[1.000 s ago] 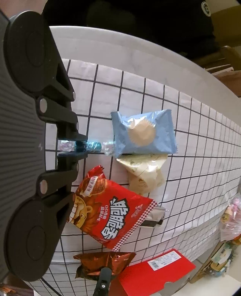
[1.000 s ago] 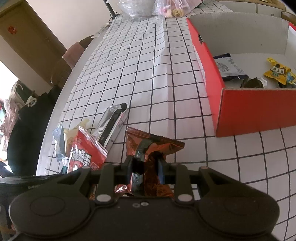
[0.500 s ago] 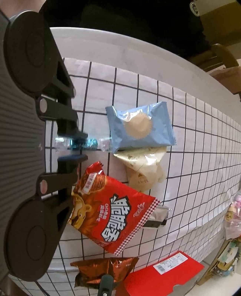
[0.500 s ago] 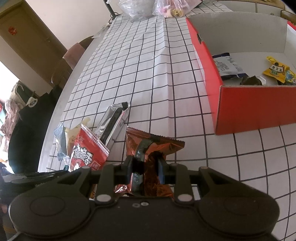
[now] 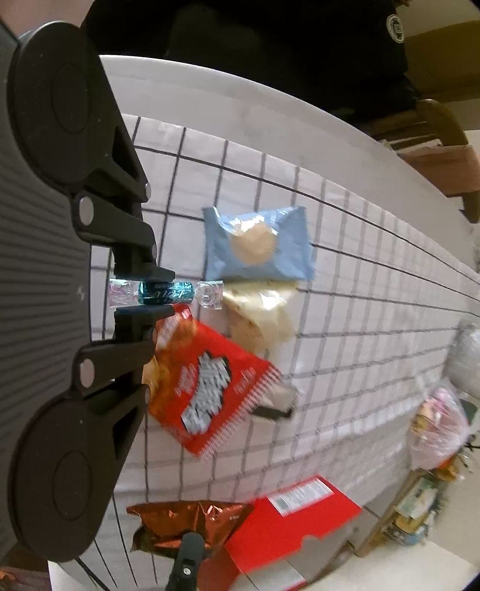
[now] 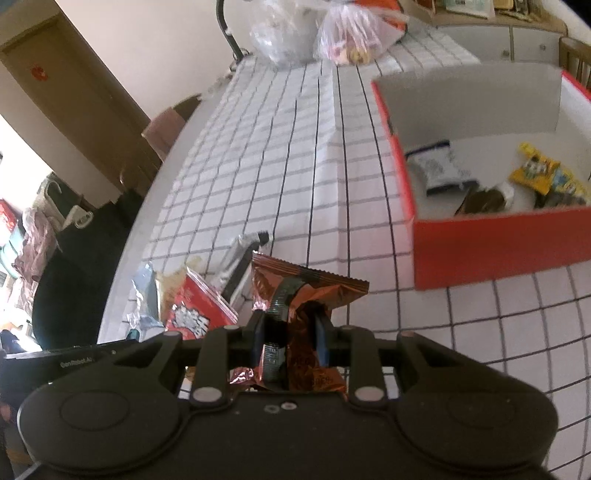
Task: Organize snacks
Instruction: 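Lift both held snacks and carry them toward the red box, then lower both snacks into the red box and open both grippers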
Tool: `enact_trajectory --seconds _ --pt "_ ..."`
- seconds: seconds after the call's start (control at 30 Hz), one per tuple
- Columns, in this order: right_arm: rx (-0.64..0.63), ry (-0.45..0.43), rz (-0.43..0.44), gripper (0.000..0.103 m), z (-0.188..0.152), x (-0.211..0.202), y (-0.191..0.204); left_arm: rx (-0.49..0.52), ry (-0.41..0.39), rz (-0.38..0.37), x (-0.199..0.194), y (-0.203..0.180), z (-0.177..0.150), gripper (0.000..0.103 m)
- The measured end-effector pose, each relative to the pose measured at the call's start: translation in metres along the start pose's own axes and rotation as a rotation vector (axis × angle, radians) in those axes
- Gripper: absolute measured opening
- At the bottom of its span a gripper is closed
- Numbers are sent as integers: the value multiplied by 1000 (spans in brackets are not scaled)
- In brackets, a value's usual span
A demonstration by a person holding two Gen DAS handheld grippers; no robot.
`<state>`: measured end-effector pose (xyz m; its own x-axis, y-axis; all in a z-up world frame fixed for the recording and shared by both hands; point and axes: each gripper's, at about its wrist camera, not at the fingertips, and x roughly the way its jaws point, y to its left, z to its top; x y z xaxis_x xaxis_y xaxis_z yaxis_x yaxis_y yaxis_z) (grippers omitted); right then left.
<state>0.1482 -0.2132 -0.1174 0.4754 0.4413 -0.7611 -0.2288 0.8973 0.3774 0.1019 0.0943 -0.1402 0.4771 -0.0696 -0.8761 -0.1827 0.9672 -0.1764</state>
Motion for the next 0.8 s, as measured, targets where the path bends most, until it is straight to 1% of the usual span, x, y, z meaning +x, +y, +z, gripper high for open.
enact_trajectory --seconds 0.23,0.4,0.6,0.8 --pt "-6 -76 -10 26 16 -36 -12 43 -69 -52 -31 -34 13 12" --pt "5 -133 -33 26 29 -59 -32 94 -109 -98 -46 -71 27 12" --pt "20 -177 -62 26 43 -80 -62 173 -141 -126 -50 -124 41 12" --pt "25 -188 -87 26 55 -94 -96 237 -156 -144 -48 -178 52 12"
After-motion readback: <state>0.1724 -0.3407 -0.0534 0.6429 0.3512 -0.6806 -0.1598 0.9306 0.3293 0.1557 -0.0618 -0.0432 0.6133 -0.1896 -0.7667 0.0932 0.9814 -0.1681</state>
